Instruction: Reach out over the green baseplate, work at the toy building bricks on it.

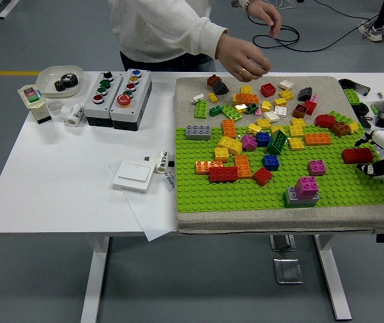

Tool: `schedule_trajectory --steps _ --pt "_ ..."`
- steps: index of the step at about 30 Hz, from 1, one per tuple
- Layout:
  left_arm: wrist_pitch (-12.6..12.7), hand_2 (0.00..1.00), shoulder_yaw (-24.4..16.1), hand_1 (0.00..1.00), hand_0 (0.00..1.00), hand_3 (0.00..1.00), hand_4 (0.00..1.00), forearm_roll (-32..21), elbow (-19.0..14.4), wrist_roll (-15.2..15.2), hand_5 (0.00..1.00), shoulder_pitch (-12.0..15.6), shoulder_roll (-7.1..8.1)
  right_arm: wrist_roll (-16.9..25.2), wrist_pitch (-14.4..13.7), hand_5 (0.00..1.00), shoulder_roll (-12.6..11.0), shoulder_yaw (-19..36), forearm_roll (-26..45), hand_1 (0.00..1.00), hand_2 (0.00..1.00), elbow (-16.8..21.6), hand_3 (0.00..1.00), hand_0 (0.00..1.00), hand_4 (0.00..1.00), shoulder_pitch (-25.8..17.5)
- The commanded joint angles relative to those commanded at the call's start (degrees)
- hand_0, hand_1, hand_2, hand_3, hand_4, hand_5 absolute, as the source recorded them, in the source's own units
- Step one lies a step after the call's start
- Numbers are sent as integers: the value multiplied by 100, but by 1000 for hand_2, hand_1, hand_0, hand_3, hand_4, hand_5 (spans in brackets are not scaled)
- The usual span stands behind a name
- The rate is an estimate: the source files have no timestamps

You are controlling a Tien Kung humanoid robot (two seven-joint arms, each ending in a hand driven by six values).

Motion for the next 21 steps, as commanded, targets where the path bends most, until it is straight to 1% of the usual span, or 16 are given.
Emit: schedule_trajectory --steps 10,11,21 --pt "-9 657 -10 696 620 550 563 35 -10 9 614 -24 -3 31 -83 342 -10 -48 2 757 784 -18 720 768 750 -10" --pt "-9 659 -10 696 621 551 562 36 -11 9 615 -26 -4 31 -89 358 -10 -54 1 755 782 -21 711 768 741 -13" --pt "-17 658 2 697 619 550 562 29 -18 10 617 -36 -3 -16 -145 364 -14 4 -48 756 780 -41 717 769 737 -36"
